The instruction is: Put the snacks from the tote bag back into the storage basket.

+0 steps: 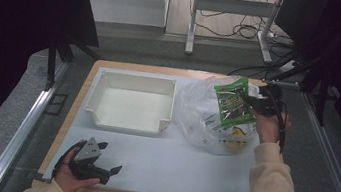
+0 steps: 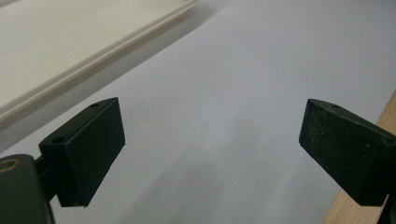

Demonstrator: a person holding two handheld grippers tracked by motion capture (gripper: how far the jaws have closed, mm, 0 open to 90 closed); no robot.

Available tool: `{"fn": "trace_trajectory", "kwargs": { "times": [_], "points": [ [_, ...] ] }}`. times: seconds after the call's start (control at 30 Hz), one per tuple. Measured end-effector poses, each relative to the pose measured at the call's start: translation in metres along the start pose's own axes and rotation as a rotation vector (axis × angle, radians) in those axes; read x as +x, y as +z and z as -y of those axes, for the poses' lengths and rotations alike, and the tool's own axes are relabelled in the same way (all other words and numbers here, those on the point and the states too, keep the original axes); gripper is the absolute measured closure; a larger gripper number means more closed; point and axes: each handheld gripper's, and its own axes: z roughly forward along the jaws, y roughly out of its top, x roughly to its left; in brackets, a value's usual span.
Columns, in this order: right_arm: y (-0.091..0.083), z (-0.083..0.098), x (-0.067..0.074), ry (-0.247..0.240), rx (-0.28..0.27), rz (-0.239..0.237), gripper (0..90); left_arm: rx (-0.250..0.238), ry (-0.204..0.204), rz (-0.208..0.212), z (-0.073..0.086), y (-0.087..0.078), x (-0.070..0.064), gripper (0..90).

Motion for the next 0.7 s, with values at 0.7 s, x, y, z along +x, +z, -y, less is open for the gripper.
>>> {"fn": "trace_trajectory", "kwargs": {
  "times": [0.7],
  "points": [
    [-0.013, -0.01, 0.008, 0.021, -0.087, -0.088, 89.4, 0.01, -0.01, -0.012, 0.001, 0.003, 0.001, 6.6]
  ]
}}
